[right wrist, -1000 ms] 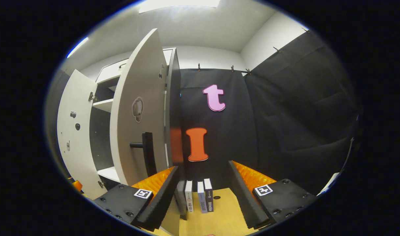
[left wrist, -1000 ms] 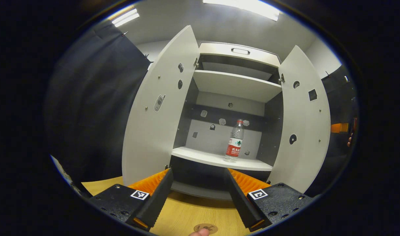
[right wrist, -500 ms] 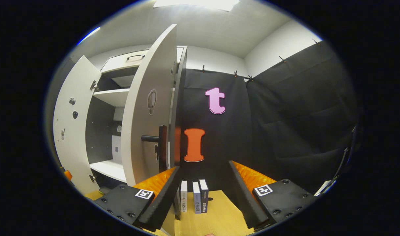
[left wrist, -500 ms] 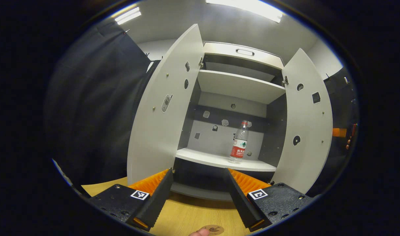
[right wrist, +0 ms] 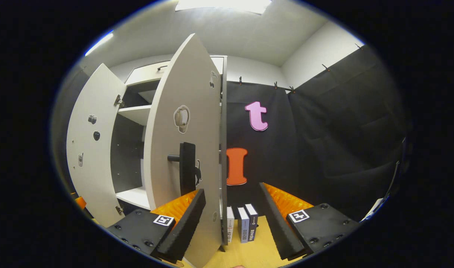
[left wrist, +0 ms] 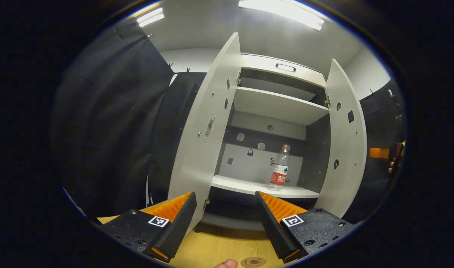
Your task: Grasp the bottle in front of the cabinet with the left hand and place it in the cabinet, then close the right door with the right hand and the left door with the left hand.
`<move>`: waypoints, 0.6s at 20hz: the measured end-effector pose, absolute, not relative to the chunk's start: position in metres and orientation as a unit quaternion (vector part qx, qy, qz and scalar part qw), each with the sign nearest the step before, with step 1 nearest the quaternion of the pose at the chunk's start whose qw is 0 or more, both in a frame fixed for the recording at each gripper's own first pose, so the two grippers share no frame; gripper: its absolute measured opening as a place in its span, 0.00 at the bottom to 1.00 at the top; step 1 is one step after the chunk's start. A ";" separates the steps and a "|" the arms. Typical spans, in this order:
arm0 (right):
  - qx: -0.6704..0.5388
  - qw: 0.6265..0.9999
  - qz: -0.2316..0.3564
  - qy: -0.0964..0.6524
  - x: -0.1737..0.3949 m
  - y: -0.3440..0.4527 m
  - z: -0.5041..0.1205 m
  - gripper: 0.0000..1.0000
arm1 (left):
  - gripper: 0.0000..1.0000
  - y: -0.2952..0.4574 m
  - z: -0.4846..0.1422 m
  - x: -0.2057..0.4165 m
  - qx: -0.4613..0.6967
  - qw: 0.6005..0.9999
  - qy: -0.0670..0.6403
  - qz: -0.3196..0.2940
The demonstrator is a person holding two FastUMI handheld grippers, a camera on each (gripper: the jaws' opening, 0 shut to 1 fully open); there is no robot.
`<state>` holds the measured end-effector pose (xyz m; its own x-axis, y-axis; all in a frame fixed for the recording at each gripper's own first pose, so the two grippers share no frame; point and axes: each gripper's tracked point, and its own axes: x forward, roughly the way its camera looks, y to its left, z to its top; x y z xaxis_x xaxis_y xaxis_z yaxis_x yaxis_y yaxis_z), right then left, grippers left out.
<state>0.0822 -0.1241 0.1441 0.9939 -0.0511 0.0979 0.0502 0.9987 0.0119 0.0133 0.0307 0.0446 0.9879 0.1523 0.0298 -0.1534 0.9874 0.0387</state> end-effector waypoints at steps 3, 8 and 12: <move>0.010 0.999 -0.010 -0.050 0.089 -0.095 0.142 0.96 | 0.95 0.047 0.052 0.007 0.028 0.996 -0.021 0.083; 0.028 0.998 0.023 -0.042 0.099 -0.056 0.132 0.96 | 0.94 0.076 0.062 0.003 0.026 0.992 -0.035 0.115; 0.011 0.999 0.026 -0.039 0.094 -0.053 0.129 0.96 | 0.94 0.114 0.083 -0.006 0.009 0.984 -0.066 0.167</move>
